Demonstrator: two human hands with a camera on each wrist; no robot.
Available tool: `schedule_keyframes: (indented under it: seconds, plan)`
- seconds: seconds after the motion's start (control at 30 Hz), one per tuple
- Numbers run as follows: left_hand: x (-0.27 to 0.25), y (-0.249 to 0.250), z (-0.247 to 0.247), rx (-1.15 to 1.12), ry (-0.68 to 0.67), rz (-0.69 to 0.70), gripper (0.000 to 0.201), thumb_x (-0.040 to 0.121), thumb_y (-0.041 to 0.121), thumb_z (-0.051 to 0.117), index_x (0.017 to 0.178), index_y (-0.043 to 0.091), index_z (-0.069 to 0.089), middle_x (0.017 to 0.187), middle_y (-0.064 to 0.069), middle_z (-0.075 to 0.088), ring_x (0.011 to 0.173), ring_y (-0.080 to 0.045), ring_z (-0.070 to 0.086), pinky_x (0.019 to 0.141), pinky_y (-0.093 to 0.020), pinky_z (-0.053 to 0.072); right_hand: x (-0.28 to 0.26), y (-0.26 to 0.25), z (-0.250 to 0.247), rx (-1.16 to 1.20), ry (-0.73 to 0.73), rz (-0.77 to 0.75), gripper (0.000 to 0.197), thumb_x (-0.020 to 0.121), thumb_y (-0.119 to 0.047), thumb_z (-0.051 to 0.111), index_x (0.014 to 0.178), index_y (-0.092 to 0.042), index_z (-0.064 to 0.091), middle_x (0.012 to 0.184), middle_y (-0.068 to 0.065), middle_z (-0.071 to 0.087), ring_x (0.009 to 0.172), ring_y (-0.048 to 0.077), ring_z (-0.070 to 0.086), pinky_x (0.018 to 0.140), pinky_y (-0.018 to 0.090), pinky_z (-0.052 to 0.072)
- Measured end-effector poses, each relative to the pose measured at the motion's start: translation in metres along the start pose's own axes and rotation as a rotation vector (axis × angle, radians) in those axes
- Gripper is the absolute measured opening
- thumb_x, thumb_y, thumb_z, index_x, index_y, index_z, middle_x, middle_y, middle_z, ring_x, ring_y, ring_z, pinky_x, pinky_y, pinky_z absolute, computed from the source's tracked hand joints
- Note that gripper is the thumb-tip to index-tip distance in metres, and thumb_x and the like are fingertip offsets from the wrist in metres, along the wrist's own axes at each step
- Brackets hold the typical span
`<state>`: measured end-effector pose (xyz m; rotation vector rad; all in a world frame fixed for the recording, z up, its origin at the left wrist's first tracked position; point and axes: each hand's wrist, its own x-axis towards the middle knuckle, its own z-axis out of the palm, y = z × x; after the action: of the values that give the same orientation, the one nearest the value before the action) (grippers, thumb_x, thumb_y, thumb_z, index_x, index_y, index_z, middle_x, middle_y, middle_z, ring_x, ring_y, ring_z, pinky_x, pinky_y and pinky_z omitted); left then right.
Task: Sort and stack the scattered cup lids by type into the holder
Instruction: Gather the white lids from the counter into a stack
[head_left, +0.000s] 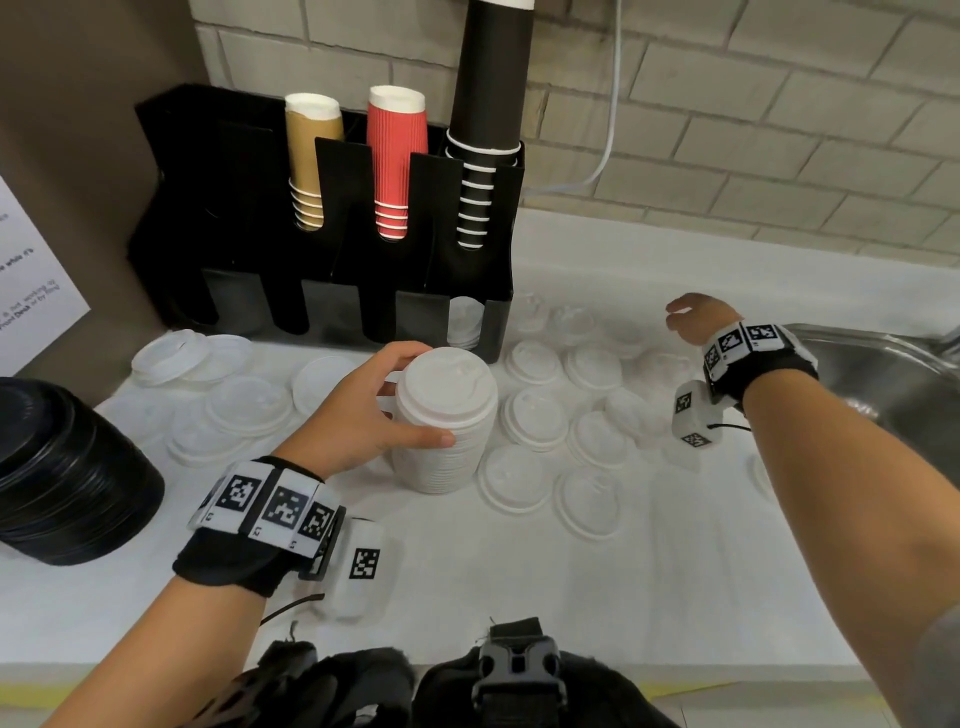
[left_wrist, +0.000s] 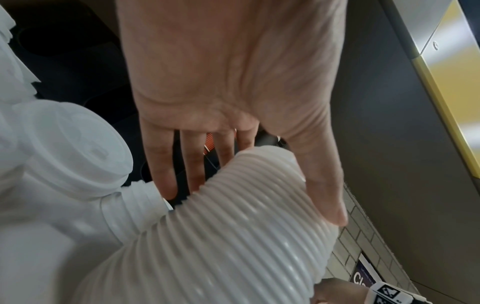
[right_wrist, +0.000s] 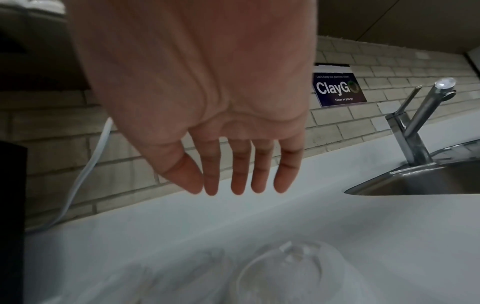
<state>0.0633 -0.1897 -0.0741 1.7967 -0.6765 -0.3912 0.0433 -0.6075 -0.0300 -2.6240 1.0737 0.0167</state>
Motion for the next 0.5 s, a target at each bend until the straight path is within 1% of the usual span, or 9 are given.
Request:
schedule_keyframes:
  seconds: [0.03,0.07,0.13,0.17,0.23,0.3,0.33,0.4,0.5]
  plan:
    - [0.0,0.0,0.0,-0.001,0.001,-0.003,0.082,0.049,0.045,0.086,0.123,0.041,0.051,0.122,0.021,0.055,0.114,-0.004,0.052,0.082,-0.021,0.047,0.003,-0.001,0.004,-0.042,-0.026,-0.004,0.038,0.096,-0.013,0.047,0.134,-0.008,0.053,0.138,0.016,0.051,0.126,0.033,0.048,0.097,0.033,0.038]
    - [0.0,0.0,-0.001,-0.003,0.001,-0.007,0.082,0.048,0.044,0.086,0.122,0.041,0.051,0.122,0.02,0.055,0.114,-0.005,0.052,0.082,-0.021,0.047,0.005,-0.002,0.009,-0.082,-0.051,-0.012,0.039,0.097,-0.011,0.045,0.136,-0.008,0.051,0.14,0.015,0.049,0.128,0.032,0.045,0.101,0.033,0.037]
    - [0.001,0.0,-0.002,-0.007,-0.003,-0.012,0.082,0.048,0.045,0.087,0.121,0.042,0.051,0.122,0.02,0.056,0.113,-0.006,0.053,0.082,-0.022,0.048,0.01,-0.003,0.019,-0.12,-0.115,-0.016,0.041,0.097,-0.012,0.046,0.138,-0.015,0.049,0.144,0.012,0.046,0.129,0.031,0.045,0.1,0.032,0.038]
    - [0.001,0.0,-0.002,-0.008,-0.006,-0.014,0.082,0.048,0.045,0.087,0.121,0.042,0.051,0.122,0.02,0.056,0.113,-0.006,0.053,0.082,-0.023,0.048,0.011,-0.002,0.023,-0.143,-0.152,-0.014,0.044,0.095,-0.016,0.051,0.139,-0.019,0.047,0.145,0.012,0.044,0.13,0.032,0.044,0.099,0.031,0.039]
    - [0.001,0.001,-0.002,-0.009,-0.011,-0.017,0.081,0.048,0.044,0.087,0.122,0.042,0.051,0.122,0.02,0.056,0.114,-0.007,0.052,0.084,-0.024,0.048,0.014,0.003,0.032,-0.186,-0.222,0.006,0.059,0.091,-0.027,0.06,0.145,-0.026,0.037,0.149,0.012,0.039,0.132,0.033,0.041,0.101,0.033,0.037]
    - [0.001,0.002,-0.002,-0.009,-0.013,-0.019,0.081,0.049,0.045,0.086,0.121,0.042,0.051,0.122,0.021,0.055,0.114,-0.007,0.052,0.084,-0.024,0.048,0.018,0.01,0.039,-0.212,-0.273,0.015,0.073,0.087,-0.034,0.066,0.149,-0.029,0.027,0.152,0.012,0.034,0.135,0.033,0.038,0.104,0.036,0.036]
    - [0.001,0.002,-0.002,-0.007,-0.014,-0.021,0.081,0.049,0.046,0.086,0.121,0.043,0.05,0.122,0.021,0.055,0.114,-0.006,0.052,0.084,-0.024,0.048,0.019,0.014,0.042,-0.228,-0.285,0.014,0.076,0.086,-0.034,0.067,0.149,-0.03,0.025,0.152,0.012,0.034,0.135,0.034,0.038,0.104,0.037,0.036]
    - [0.001,0.002,-0.002,0.001,-0.017,-0.022,0.082,0.048,0.047,0.086,0.122,0.043,0.05,0.123,0.021,0.054,0.113,-0.005,0.052,0.084,-0.023,0.048,0.021,0.02,0.046,-0.256,-0.29,0.003,0.076,0.083,-0.033,0.07,0.147,-0.03,0.03,0.147,0.015,0.039,0.13,0.036,0.042,0.103,0.039,0.039]
    - [0.002,0.003,-0.003,0.005,-0.019,-0.02,0.081,0.048,0.047,0.085,0.121,0.044,0.05,0.121,0.023,0.055,0.11,-0.001,0.053,0.08,-0.019,0.047,0.016,0.022,0.045,-0.304,-0.267,0.003,0.072,0.08,-0.036,0.074,0.141,-0.03,0.038,0.139,0.019,0.045,0.122,0.038,0.048,0.099,0.041,0.043]
